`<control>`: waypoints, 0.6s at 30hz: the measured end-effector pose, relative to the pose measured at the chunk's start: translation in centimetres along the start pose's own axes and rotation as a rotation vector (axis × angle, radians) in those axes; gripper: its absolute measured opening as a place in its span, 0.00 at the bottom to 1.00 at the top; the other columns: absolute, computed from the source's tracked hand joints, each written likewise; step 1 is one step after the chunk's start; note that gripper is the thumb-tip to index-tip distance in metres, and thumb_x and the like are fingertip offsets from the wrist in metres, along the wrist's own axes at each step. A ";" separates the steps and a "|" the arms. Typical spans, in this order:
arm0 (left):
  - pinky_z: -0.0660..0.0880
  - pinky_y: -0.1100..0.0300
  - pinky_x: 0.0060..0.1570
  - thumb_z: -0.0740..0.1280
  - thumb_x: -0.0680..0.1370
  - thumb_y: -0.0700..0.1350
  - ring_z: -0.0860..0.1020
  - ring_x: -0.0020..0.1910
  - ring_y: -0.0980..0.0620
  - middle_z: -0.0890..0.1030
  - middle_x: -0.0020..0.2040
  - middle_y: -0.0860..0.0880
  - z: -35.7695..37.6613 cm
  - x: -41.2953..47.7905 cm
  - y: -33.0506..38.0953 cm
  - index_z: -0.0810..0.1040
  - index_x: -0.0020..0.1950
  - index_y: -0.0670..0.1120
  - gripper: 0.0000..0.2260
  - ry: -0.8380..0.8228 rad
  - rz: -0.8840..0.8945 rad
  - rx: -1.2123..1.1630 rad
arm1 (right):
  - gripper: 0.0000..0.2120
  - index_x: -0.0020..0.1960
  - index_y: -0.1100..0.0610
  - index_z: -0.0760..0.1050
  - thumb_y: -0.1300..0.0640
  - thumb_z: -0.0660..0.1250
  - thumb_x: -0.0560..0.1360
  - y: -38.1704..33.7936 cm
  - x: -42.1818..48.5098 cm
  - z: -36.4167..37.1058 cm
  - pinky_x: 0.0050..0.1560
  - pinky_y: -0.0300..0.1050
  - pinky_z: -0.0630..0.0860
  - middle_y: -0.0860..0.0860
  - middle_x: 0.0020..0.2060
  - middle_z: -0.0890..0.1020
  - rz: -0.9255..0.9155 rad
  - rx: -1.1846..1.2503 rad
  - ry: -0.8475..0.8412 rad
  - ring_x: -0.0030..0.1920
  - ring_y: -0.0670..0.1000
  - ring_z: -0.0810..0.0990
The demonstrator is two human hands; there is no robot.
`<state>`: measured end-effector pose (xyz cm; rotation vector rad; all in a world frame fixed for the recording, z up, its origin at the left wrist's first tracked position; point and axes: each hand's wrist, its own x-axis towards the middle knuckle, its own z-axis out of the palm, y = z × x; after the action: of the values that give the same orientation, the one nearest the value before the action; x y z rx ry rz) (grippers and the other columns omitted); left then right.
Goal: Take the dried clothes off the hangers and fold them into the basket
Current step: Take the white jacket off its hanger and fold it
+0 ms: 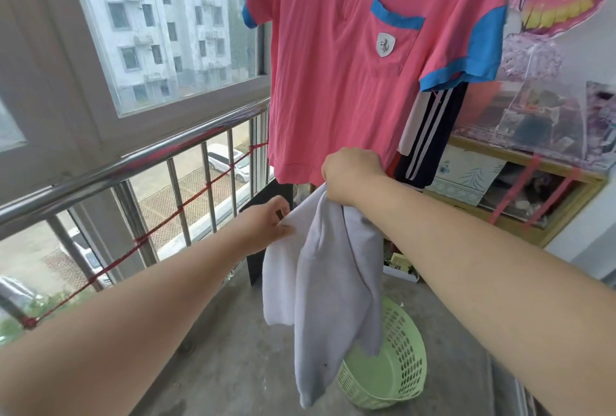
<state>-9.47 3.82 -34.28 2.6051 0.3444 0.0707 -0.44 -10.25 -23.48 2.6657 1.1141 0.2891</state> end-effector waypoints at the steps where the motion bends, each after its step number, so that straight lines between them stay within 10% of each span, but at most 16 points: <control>1: 0.68 0.59 0.33 0.65 0.77 0.48 0.76 0.38 0.50 0.78 0.39 0.54 0.1 0.0 -0.1 0.65 0.51 0.52 0.09 0.011 0.015 -0.070 | 0.07 0.36 0.54 0.68 0.64 0.59 0.71 0.2 -0.1 -0.1 0.42 0.44 0.68 0.50 0.36 0.70 0.023 0.001 -0.011 0.41 0.55 0.71; 7: 0.70 0.56 0.50 0.70 0.73 0.56 0.74 0.56 0.52 0.76 0.56 0.53 1.4 -1.1 1.2 0.68 0.54 0.59 0.14 -0.126 0.064 -0.406 | 0.09 0.33 0.55 0.63 0.64 0.59 0.70 0.8 -0.4 -0.9 0.41 0.45 0.70 0.51 0.32 0.68 0.107 0.062 -0.022 0.39 0.55 0.72; 14: 0.66 0.49 0.59 0.68 0.68 0.67 0.74 0.59 0.51 0.73 0.59 0.56 3.4 0.4 1.3 0.66 0.63 0.65 0.26 0.127 -0.074 -0.013 | 0.08 0.32 0.55 0.65 0.64 0.58 0.68 1.2 -0.7 -2.1 0.38 0.44 0.68 0.51 0.31 0.70 0.109 0.124 -0.014 0.31 0.52 0.69; 18: 0.62 0.48 0.61 0.64 0.69 0.69 0.69 0.63 0.49 0.71 0.59 0.53 3.5 0.7 0.3 0.72 0.64 0.63 0.25 -0.014 -0.170 0.089 | 0.07 0.35 0.55 0.70 0.65 0.58 0.66 1.7 -0.7 -2.9 0.38 0.45 0.68 0.50 0.32 0.72 0.120 0.149 0.019 0.31 0.51 0.68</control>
<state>-8.38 2.08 -37.23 2.6513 0.5742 -0.0222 -0.52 -11.53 -20.30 2.8729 1.0193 0.2626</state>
